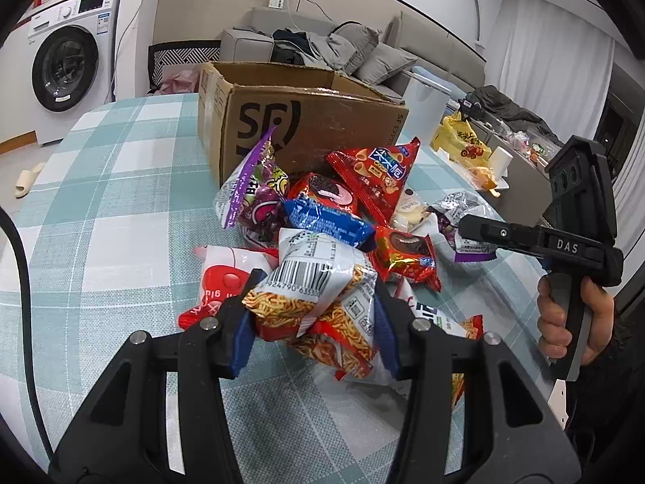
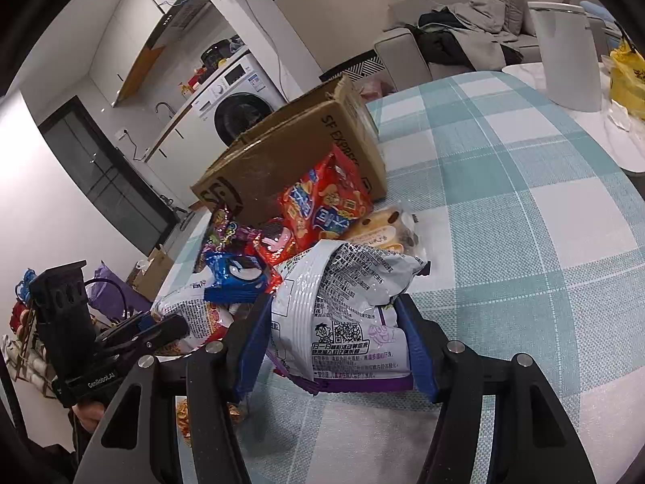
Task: Organize snacks
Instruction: 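Lift both held bags and carry them over the open cardboard box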
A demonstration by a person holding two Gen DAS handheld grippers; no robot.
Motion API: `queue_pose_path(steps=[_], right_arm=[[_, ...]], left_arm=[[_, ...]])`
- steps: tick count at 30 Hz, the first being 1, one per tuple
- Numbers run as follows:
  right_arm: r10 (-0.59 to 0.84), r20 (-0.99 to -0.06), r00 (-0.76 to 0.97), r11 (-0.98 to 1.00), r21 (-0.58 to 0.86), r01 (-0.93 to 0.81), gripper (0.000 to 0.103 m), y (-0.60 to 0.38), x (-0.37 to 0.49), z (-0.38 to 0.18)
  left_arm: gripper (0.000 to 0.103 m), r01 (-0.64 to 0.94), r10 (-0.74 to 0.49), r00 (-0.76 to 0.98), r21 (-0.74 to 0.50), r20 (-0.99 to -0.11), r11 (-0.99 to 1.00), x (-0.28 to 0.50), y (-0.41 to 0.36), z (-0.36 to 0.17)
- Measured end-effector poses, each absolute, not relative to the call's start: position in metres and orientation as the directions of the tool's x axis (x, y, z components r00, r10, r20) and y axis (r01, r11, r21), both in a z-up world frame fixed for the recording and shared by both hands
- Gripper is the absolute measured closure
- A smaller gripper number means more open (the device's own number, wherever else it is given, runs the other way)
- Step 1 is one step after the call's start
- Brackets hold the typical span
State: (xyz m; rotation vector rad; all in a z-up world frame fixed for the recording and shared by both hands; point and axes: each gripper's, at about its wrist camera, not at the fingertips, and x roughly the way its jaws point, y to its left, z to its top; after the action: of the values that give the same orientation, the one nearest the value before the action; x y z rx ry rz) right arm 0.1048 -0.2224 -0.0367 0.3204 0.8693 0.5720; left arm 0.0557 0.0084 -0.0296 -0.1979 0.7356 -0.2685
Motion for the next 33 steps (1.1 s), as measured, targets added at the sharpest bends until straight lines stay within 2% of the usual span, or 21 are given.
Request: queue_pose_path(steps=[14,33], right_arm=[[0.609,-0.58,0.541,0.793,0.472,-0.386,0.042,-0.219,0.094,-0.013],[0.646,-0.512,0.566,0.762,0.471,-0.443,0.041,-0.201,0.108,0.027]], left_arm=[[0.057,0.137,-0.28,0.765,-0.278,-0.58,0.951,0.036,0.027,-0.004],[0.057,0.124,-0.243,0.857,-0.274,-0.455,0.954,0.044,0.031,0.05]])
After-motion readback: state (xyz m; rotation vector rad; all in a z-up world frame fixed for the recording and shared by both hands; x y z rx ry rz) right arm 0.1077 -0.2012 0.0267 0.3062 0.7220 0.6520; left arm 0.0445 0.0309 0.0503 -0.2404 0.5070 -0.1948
